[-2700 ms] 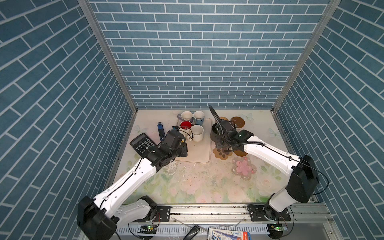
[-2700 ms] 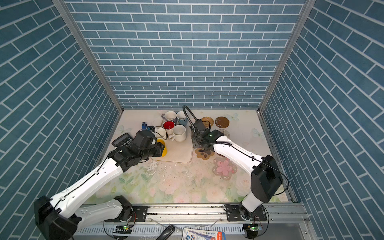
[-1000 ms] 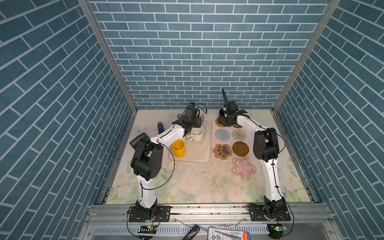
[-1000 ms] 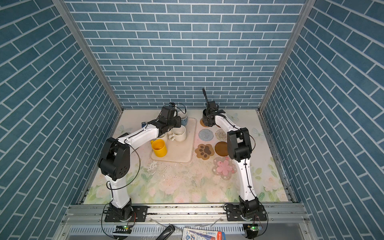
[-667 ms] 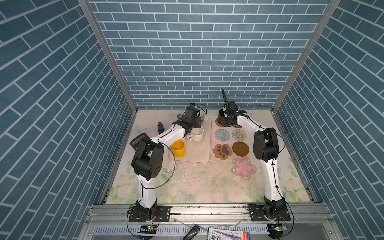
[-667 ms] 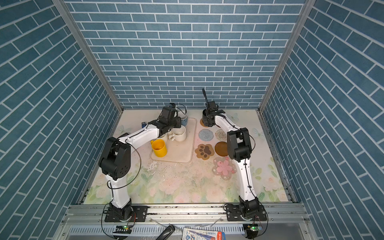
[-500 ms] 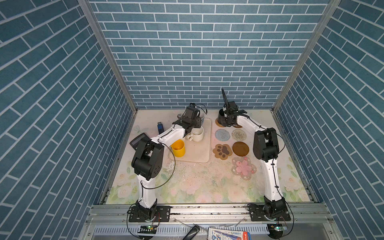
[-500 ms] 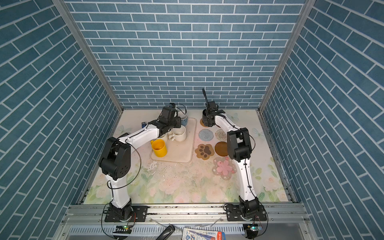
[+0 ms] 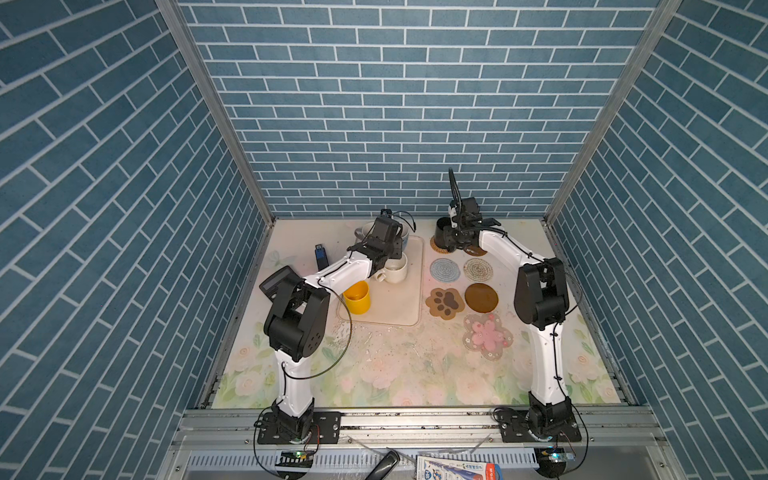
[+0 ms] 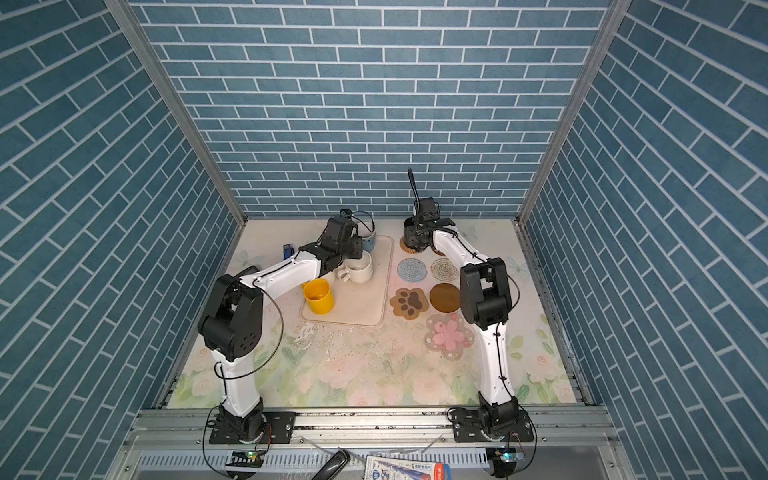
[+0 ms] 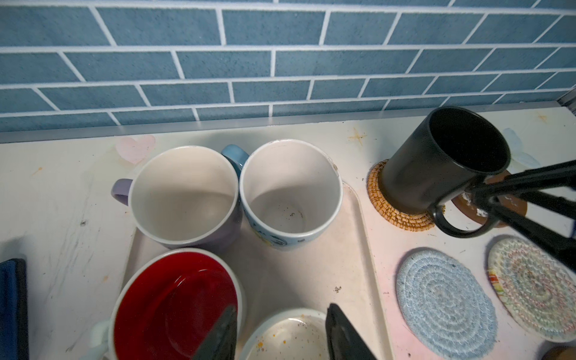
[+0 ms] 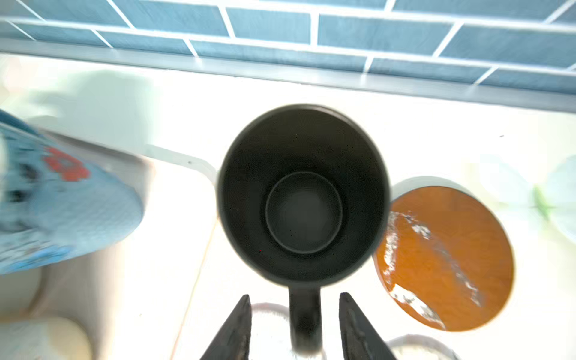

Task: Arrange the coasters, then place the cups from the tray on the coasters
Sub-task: 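Open the right gripper and raise it off the black mug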

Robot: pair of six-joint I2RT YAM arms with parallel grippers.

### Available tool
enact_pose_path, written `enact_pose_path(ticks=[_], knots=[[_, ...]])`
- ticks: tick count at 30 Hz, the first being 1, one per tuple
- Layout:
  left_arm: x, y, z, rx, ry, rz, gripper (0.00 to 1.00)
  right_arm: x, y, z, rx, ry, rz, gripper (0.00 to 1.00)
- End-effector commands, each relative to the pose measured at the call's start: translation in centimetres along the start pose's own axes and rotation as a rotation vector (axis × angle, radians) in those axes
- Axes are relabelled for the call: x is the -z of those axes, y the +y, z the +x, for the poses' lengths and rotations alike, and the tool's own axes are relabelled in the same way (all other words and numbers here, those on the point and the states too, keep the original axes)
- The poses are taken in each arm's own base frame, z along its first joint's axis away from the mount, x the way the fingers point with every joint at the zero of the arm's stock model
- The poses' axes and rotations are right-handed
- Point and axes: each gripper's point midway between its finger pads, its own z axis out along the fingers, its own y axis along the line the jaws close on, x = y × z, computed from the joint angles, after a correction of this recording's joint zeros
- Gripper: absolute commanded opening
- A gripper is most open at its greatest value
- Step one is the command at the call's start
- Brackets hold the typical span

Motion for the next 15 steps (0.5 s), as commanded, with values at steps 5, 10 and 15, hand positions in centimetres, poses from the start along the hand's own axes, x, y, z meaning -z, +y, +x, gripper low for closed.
enact_pose_path(ticks=[5, 10, 15], knots=[[3.3, 0.2, 1.0, 0.002, 0.05, 0.029, 0.48, 8.5, 1.7, -3.0, 0.042, -0.145, -0.039, 0.5], [5.1, 0.2, 2.1, 0.03, 0.106, 0.084, 0.5, 12.3, 2.1, -0.5, 0.02, -0.167, -0.069, 0.52], [6.6, 0.2, 3.6, 0.017, 0.167, 0.112, 0.58, 14.7, 2.5, 3.1, -0.032, -0.187, -0.115, 0.65]])
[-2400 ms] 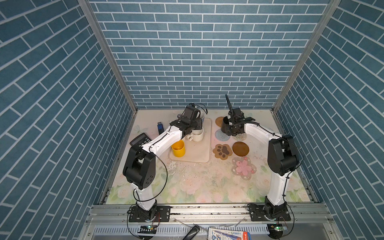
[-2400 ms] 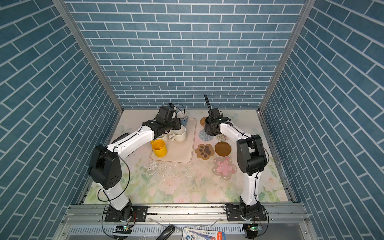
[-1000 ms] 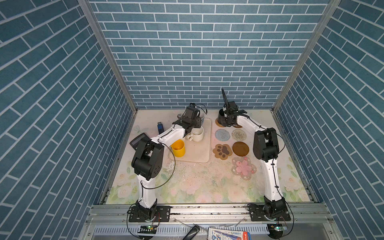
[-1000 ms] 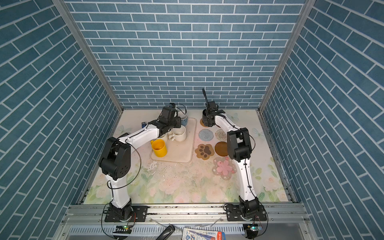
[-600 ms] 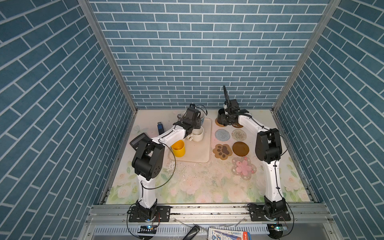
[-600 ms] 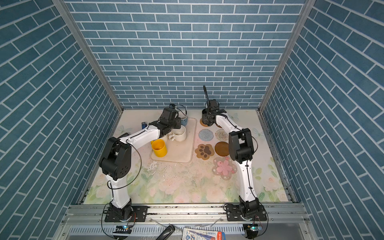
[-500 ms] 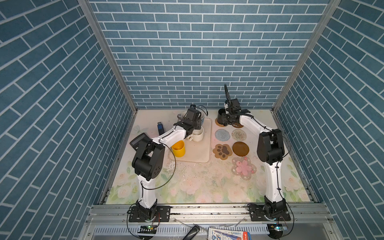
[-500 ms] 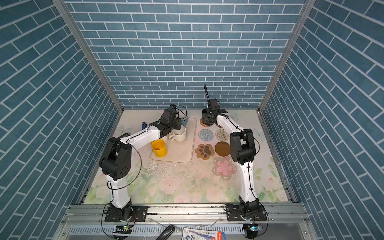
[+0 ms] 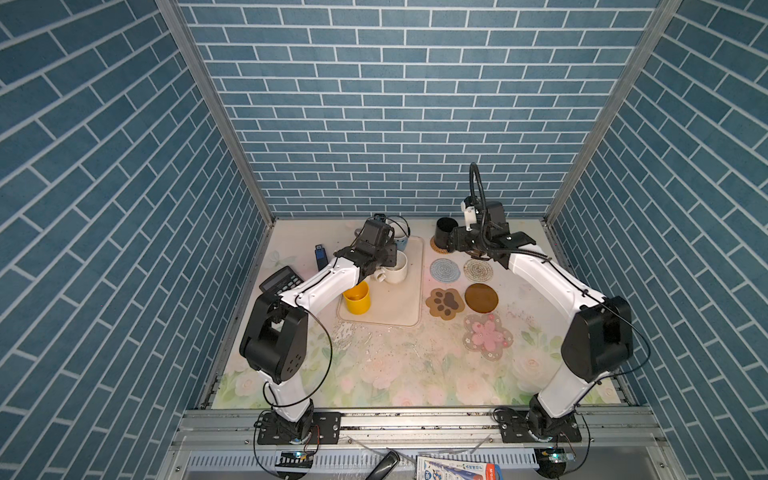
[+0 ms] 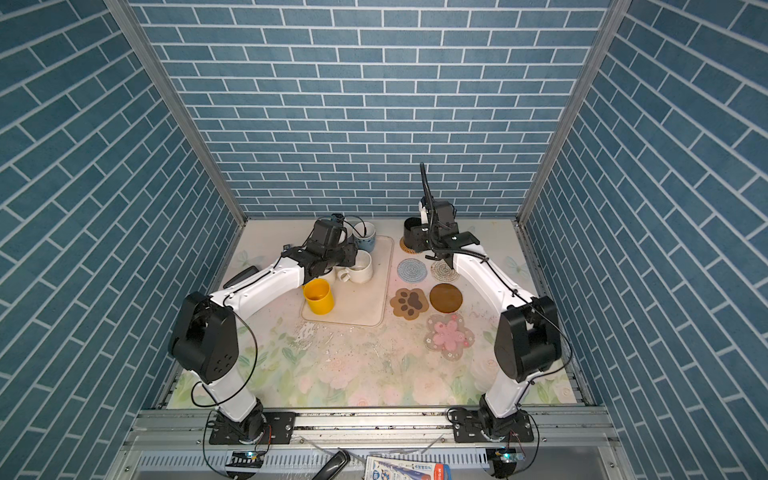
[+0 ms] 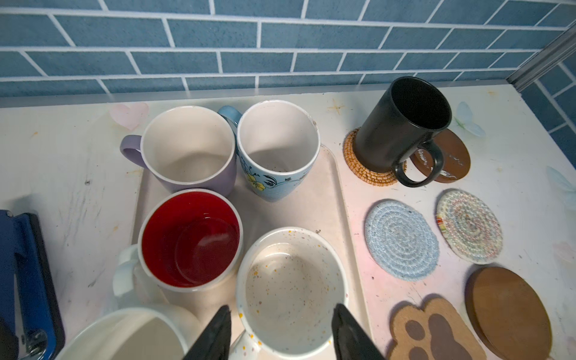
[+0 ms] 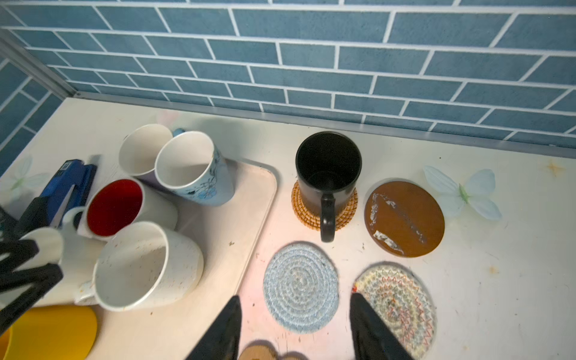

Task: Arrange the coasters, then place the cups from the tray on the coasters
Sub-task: 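Open the right gripper and raise it off the black mug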

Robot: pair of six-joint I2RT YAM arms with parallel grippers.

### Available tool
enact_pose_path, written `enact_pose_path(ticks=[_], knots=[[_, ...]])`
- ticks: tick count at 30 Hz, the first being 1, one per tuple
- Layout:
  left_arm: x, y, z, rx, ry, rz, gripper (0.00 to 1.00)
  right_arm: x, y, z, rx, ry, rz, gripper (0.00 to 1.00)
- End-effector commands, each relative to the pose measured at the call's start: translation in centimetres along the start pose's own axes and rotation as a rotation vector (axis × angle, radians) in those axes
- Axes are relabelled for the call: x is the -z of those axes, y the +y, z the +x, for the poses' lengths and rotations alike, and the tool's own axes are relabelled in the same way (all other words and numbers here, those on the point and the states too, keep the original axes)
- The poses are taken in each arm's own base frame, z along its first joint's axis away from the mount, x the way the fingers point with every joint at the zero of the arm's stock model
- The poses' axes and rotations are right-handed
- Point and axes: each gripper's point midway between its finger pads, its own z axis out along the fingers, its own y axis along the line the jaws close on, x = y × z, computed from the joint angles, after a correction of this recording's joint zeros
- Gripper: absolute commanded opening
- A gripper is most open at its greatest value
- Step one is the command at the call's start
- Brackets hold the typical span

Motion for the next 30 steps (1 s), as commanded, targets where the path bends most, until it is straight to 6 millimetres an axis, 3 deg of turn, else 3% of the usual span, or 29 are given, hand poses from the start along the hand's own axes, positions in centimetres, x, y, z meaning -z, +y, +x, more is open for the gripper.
enact_pose_path(ticks=[1, 8, 13, 30], knots=[[0.8, 0.4, 2.9, -0.008, 0.096, 0.017, 0.59, 1.2, 0.8, 1.9, -0.034, -0.022, -0.045, 0.7], [2.2, 1.3, 4.2, 0.002, 0.133, -0.019, 0.63, 4.5, 0.5, 5.3, -0.075, -0.091, -0.048, 0.73], [1.5, 2.1, 4.8, -0.017, 0.171, -0.065, 0.59, 5.1, 0.1, 7.6, -0.111, -0.134, -0.063, 0.73], [-1.8, 1.9, 6.1, -0.058, 0.201, -0.045, 0.53, 5.0, 0.9, 7.1, -0.108, -0.173, -0.114, 0.73]])
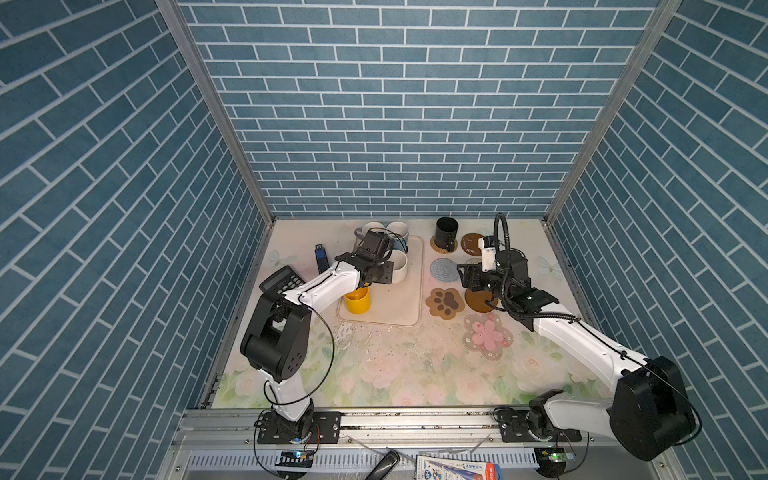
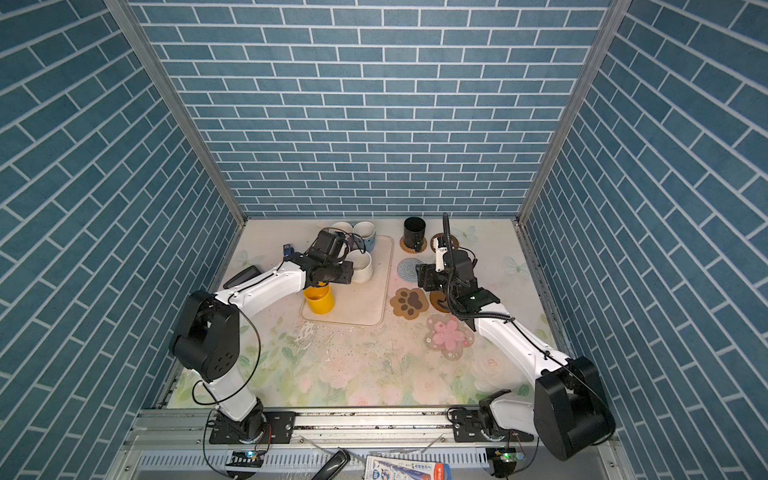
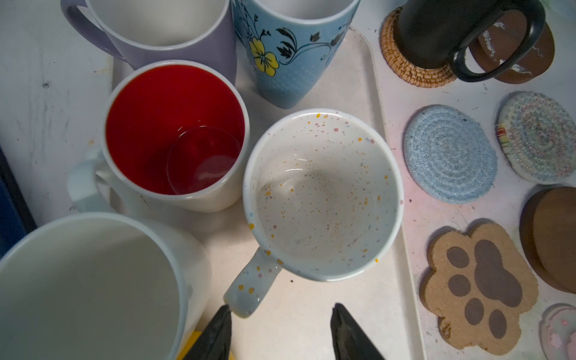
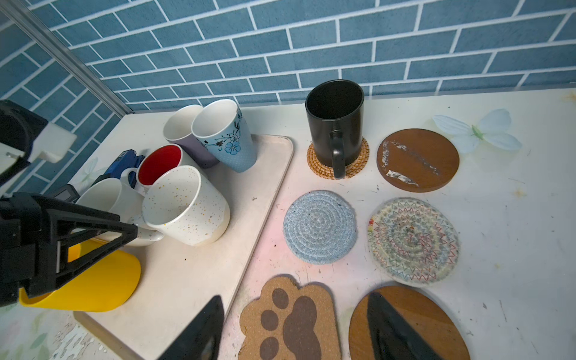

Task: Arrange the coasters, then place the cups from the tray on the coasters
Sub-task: 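Open the right gripper and raise it off the black mug, then withdraw the right gripper toward the robot while the left hovers over the speckled mug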

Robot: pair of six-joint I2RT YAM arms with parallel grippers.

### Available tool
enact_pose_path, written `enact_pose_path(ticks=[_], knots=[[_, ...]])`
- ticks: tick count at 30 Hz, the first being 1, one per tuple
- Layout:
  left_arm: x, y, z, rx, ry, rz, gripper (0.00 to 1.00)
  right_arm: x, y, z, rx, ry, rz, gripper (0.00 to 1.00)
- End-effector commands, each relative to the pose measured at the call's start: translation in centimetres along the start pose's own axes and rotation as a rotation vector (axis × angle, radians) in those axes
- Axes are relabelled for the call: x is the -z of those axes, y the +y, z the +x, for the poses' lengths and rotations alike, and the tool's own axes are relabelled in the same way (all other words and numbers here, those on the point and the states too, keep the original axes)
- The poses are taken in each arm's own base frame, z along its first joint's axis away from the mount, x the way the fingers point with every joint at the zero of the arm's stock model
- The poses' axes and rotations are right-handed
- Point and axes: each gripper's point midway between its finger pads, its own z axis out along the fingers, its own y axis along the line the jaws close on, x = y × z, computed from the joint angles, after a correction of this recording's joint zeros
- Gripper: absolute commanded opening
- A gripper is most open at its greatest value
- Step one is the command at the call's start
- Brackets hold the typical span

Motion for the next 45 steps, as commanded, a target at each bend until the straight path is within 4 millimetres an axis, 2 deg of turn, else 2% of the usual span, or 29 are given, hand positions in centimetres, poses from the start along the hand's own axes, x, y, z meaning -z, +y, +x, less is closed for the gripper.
enact_pose_path(ticks=[1, 13, 27, 38, 42, 45], knots=[[-0.6, 0.2, -0.8, -0.014, -0.02, -0.004, 0.53, 0.0, 0.5, -0.1, -0.016, -0.026, -0.027, 0.73], [-1.8, -0.8, -0.4, 0.004, -0.02, 0.055, 0.51, -0.7, 0.5, 0.5, -0.011, 0.007, -0.028, 0.73], [-1.2, -3.6, 1.3, 0.041, -0.022, 0.145, 0.51, -1.3, 0.6, 1.1, -0.015, 0.036, -0.038, 0.73], [-0.4, -6.8, 0.0, 0.045, -0.057, 0.205, 0.52, -1.4, 0.7, 1.3, -0.027, 0.059, -0.038, 0.73], [0.7, -7.9, -0.3, 0.032, -0.073, 0.237, 0.58, -2.1, 0.5, 2.0, -0.049, 0.108, -0.024, 0.72], [1.9, -7.8, -0.3, 0.028, -0.094, 0.235, 0.64, -2.7, 0.8, 2.4, -0.042, 0.149, -0.001, 0.72]])
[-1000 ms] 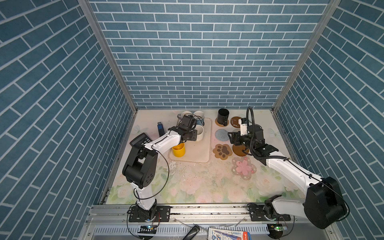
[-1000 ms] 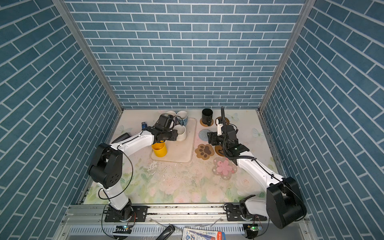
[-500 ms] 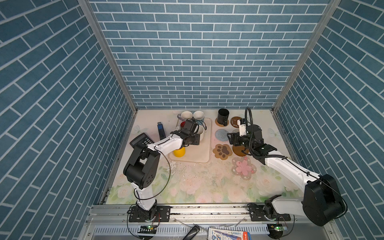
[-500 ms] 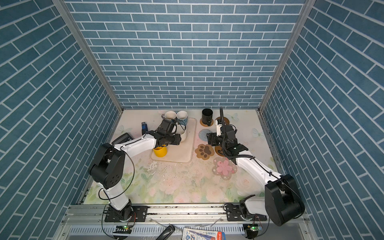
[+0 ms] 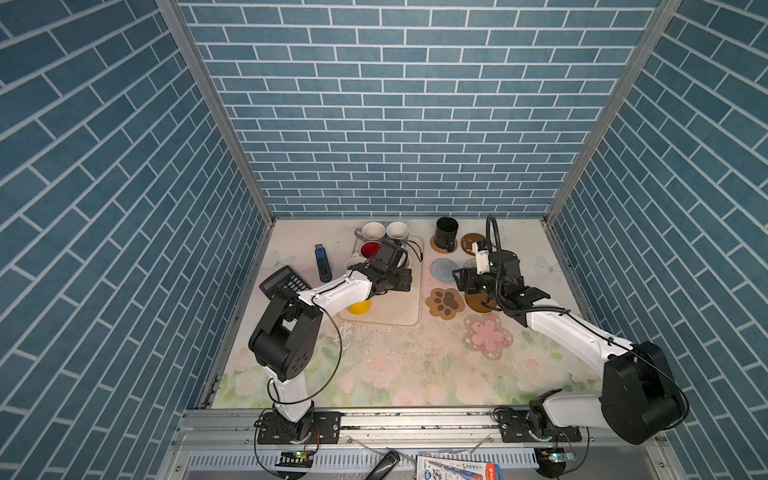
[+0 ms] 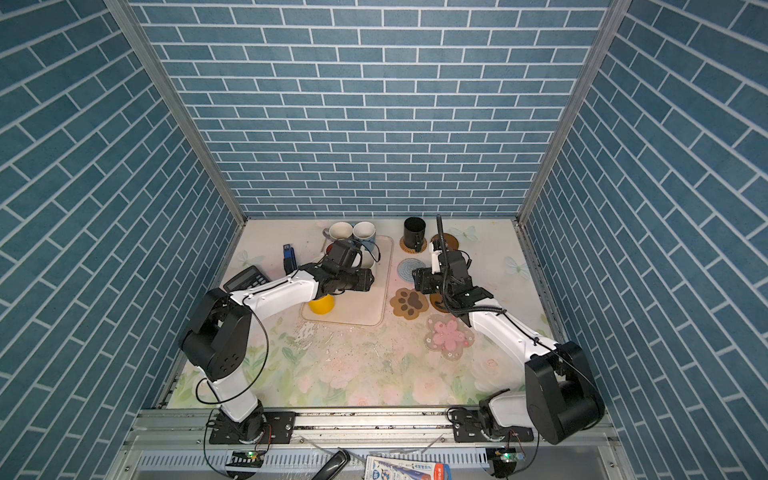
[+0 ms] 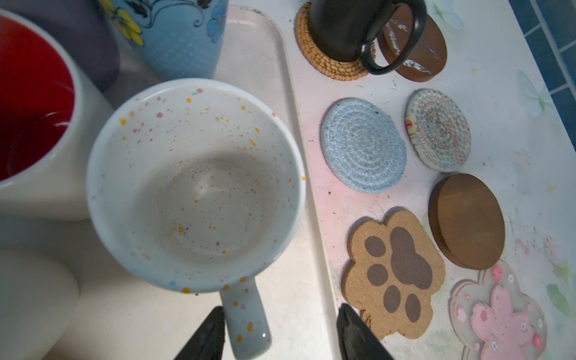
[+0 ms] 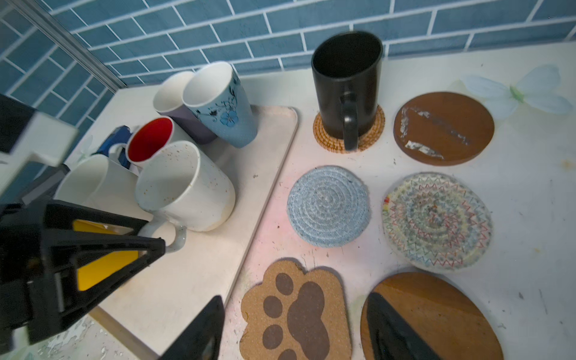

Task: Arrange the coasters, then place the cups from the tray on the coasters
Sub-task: 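Withdraw the right gripper toward the robot while the left hovers over the speckled mug, then move the right gripper over the speckled white mug's handle while the left shifts aside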

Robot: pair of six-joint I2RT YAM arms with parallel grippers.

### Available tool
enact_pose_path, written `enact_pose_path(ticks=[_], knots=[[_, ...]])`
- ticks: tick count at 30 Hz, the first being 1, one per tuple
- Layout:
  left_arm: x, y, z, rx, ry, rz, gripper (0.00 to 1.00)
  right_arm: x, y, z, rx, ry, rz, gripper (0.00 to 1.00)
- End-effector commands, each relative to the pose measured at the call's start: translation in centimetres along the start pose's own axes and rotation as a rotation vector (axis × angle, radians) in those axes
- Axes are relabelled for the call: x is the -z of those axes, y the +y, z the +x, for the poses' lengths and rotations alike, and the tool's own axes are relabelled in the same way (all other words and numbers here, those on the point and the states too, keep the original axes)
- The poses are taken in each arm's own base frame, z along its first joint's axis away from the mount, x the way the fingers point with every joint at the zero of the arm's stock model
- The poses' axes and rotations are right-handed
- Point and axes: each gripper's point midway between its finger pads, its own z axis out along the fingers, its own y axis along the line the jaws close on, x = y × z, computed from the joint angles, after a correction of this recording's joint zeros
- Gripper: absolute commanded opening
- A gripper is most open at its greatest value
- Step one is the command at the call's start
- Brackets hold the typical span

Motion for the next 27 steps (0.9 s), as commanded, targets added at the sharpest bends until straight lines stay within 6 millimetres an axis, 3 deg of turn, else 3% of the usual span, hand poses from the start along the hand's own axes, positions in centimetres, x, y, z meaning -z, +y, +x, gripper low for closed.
enact_pose_path(ticks=[1, 12, 19, 23, 27], knots=[[2.7, -1.1, -1.6, -0.009, -0.072, 0.028, 0.66, -0.3, 0.9, -0.8, -0.009, 0.032, 0.019, 0.72], [8.0, 1.2, -0.5, 0.022, -0.141, -0.055, 0.81, -1.3, 4.3, 0.1, 0.049, 0.107, 0.078, 0.72], [13.0, 3.3, 0.7, 0.038, -0.183, -0.132, 0.99, -2.2, 7.9, 0.4, 0.111, 0.127, 0.07, 0.71], [15.3, 4.7, 1.7, 0.071, -0.198, -0.164, 0.99, -3.0, 10.0, 1.0, 0.142, 0.139, 0.066, 0.71], [16.2, 6.0, 3.1, 0.084, -0.161, -0.203, 0.99, -4.0, 11.9, 1.5, 0.165, 0.148, 0.061, 0.71]])
